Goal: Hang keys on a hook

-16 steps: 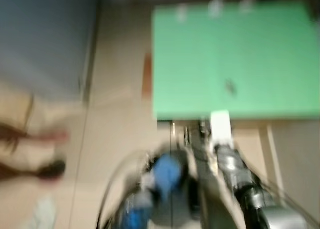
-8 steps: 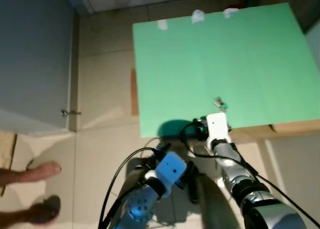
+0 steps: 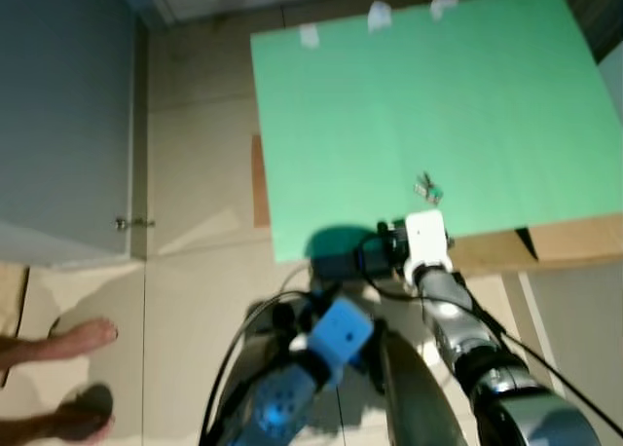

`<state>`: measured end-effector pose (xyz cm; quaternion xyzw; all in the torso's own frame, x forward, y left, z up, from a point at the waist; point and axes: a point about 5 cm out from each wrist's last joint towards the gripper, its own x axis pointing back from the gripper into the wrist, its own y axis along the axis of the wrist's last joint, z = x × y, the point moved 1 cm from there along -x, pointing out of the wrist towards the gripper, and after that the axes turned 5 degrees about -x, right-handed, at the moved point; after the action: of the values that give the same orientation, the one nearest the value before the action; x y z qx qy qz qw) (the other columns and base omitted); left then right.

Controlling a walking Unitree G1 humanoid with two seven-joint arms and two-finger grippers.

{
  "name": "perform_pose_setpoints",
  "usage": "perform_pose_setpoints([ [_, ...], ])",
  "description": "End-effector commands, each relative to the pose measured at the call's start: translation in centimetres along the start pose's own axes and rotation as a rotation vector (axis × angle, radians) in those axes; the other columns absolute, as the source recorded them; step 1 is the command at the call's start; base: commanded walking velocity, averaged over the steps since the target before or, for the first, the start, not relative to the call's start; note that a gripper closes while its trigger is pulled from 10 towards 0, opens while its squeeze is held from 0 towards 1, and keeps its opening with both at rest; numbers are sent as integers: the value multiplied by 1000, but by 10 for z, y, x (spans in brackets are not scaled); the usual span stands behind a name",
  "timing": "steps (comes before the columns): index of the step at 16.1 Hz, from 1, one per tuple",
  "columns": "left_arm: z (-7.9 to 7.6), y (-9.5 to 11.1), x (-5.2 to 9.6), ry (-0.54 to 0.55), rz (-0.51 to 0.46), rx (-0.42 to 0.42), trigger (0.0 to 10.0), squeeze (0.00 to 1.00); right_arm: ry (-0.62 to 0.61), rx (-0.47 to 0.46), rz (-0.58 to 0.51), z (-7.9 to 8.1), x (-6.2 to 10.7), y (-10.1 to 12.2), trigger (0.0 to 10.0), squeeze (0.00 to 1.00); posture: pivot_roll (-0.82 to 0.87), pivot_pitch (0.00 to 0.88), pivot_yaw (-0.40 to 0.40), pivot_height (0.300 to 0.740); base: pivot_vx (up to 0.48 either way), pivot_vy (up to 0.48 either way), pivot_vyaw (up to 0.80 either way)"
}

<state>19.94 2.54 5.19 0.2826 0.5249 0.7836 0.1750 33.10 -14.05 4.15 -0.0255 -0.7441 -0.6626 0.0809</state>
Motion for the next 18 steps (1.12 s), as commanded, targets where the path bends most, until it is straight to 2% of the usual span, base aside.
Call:
perform_pose_setpoints([
  [1, -8, -6, 5, -20, 30, 13, 10000, 0, 6, -27, 52, 2, 8, -15, 10000, 0, -40, 446, 76, 740, 0, 0, 0],
  [3, -11, -6, 7, -28, 32, 19, 10000, 0, 54, -109, -15, 11, 5, -1, 10000, 0, -47, 453, 76, 740, 0, 0, 0],
  [4, -12, -6, 7, -29, 32, 20, 10000, 0, 61, -119, -21, 12, 4, 1, 10000, 0, -47, 453, 76, 740, 0, 0, 0],
  [5, -12, -6, 8, -25, 29, 40, 10000, 0, 86, -167, -61, 17, -2, 16, 10000, 0, -46, 453, 75, 740, 0, 0, 0],
  [7, -13, -6, 9, -22, 29, 62, 10000, 0, 80, -194, -82, 17, -6, 24, 10000, 0, -44, 452, 77, 740, 0, 0, 0],
  [8, -13, -7, 10, -22, 29, 64, 10000, 0, 71, -189, -104, 16, -12, 34, 10000, 0, -40, 450, 77, 740, 0, 0, 0],
  [10, -13, -8, 12, -20, 32, 65, 10000, 0, 20, -166, -109, 9, -17, 41, 10000, 0, -23, 445, 81, 740, 0, 0, 0],
  [15, -13, -11, 18, -13, 42, 65, 10000, 0, -86, -64, -96, -7, -21, 41, 10000, 0, 7, 429, 84, 740, 0, 0, 0],
  [18, -13, -11, 22, -10, 45, 66, 10000, 0, -133, -39, -112, -13, -25, 47, 10000, 0, 27, 421, 91, 740, 0, 0, 0],
])
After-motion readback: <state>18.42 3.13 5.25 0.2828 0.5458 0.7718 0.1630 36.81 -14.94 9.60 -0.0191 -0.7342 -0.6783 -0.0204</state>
